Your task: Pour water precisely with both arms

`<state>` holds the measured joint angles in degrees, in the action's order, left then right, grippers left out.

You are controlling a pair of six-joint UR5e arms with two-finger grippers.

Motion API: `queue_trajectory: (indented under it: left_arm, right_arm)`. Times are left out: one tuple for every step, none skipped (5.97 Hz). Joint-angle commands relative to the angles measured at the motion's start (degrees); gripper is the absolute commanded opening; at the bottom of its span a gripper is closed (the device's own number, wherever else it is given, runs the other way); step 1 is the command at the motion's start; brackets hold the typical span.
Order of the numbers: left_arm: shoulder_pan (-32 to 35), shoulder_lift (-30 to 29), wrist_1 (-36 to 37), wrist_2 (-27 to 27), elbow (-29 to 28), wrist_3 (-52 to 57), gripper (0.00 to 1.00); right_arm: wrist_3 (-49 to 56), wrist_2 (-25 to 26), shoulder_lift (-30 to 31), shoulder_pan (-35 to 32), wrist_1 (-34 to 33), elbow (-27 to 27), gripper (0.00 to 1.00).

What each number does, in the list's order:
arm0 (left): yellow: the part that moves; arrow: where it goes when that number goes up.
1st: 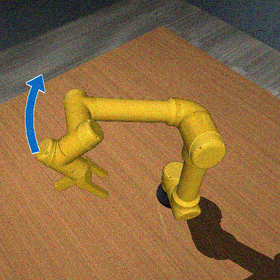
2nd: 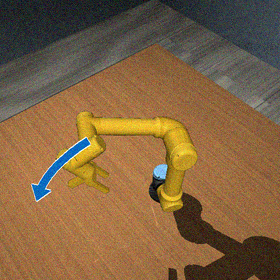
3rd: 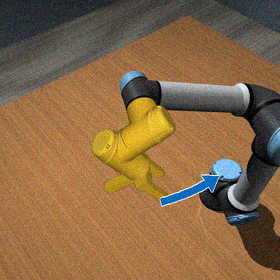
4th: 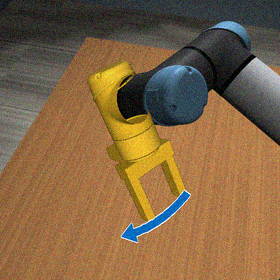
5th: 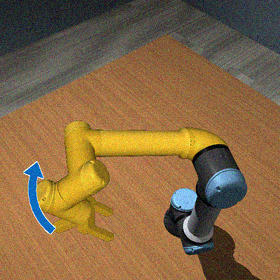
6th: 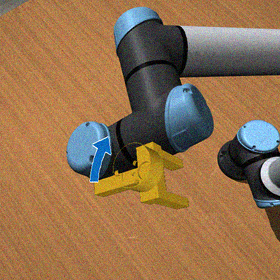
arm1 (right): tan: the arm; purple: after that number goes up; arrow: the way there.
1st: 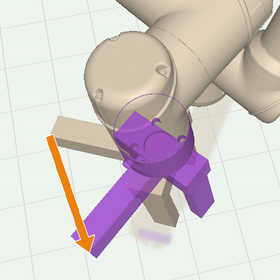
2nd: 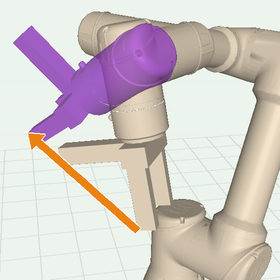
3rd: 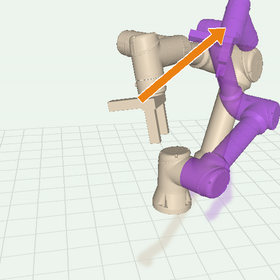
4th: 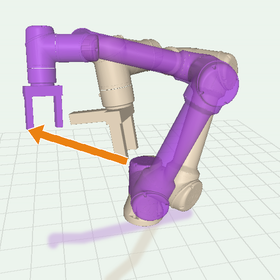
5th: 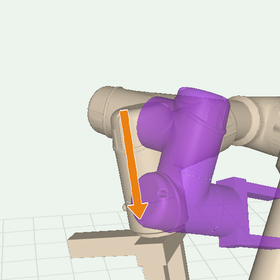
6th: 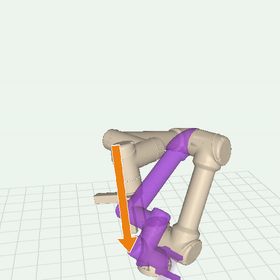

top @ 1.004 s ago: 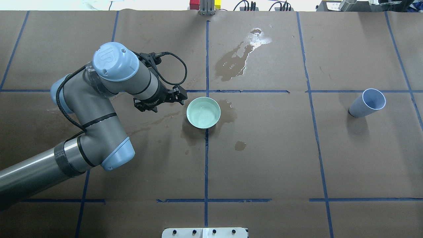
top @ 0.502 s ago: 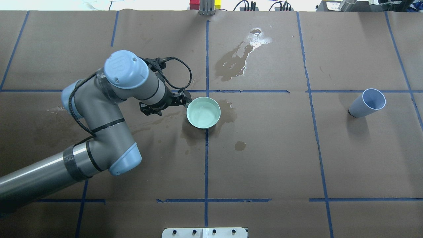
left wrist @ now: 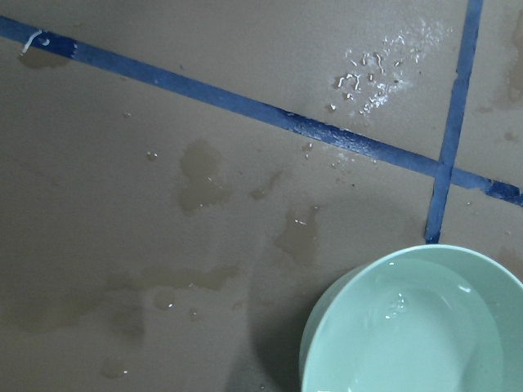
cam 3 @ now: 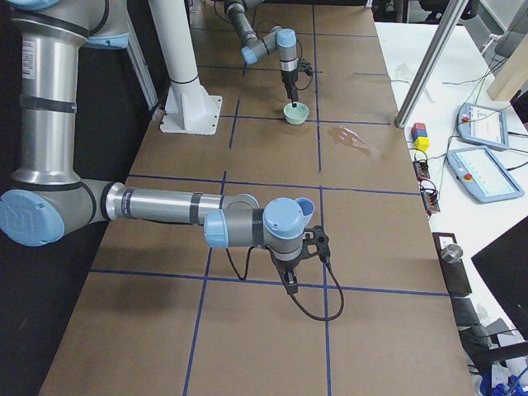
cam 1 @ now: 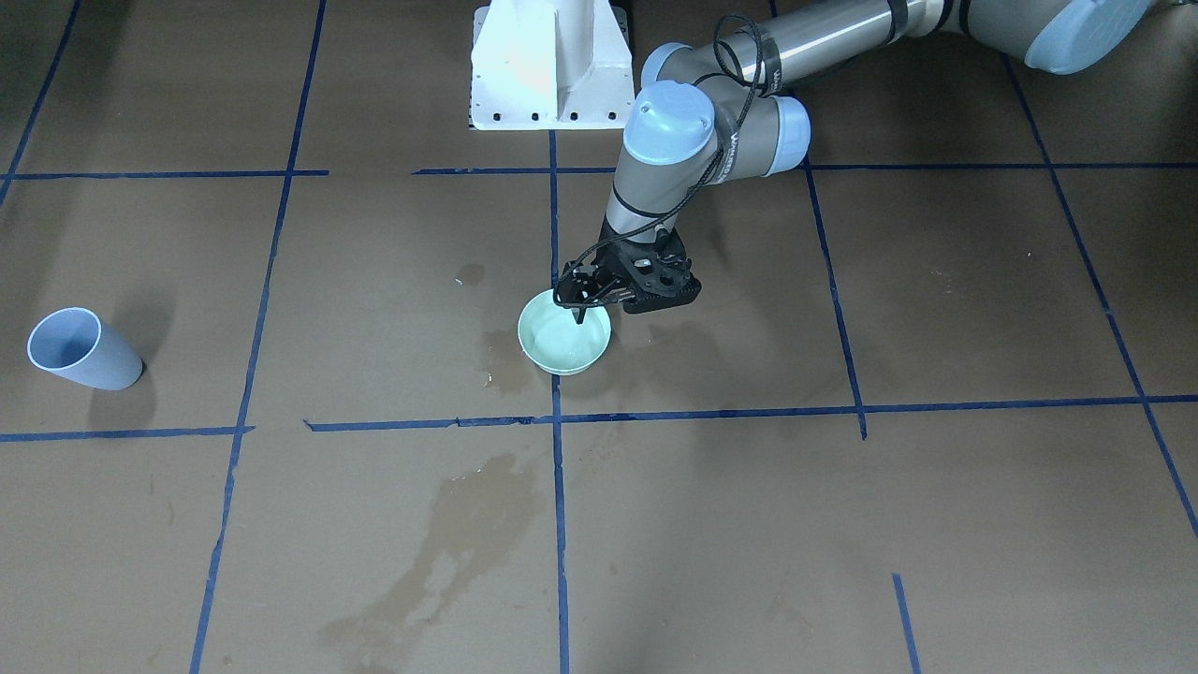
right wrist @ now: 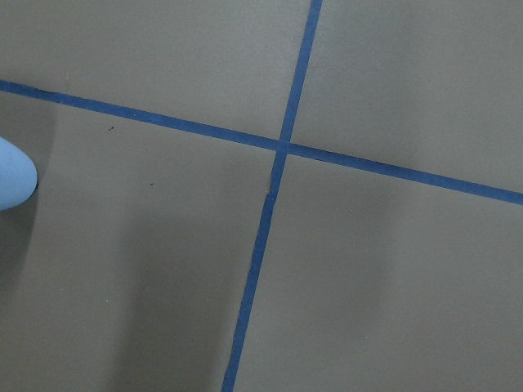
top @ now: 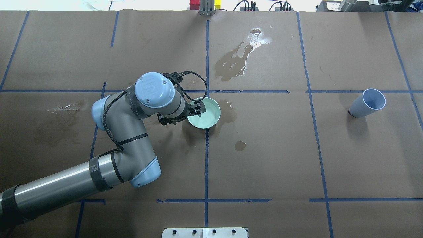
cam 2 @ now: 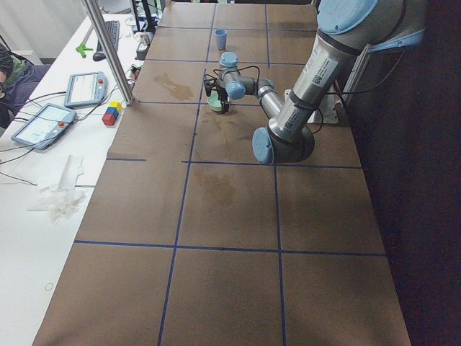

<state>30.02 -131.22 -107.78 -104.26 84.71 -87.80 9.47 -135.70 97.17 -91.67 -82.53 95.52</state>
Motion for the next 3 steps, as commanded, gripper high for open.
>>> queue_trajectory:
  left_arm:
    - [-0.5,-0.6,-0.8,0.2,-1.6,-0.1,0.59]
    - [-0.7,-0.8,-0.7,0.1,-1.7,0.3,0.34]
    - [-0.7,-0.8,-0.7,0.0,-1.7,0.4,0.09]
  right_arm:
    - [0.1,0.1,-0.1,0.0,0.0,-0.1,1.00]
    - [0.2,0.1,-0.1,0.0,0.0,0.0,1.00]
    - [0.4,0.1,-0.1,0.0,0.0,0.2,1.00]
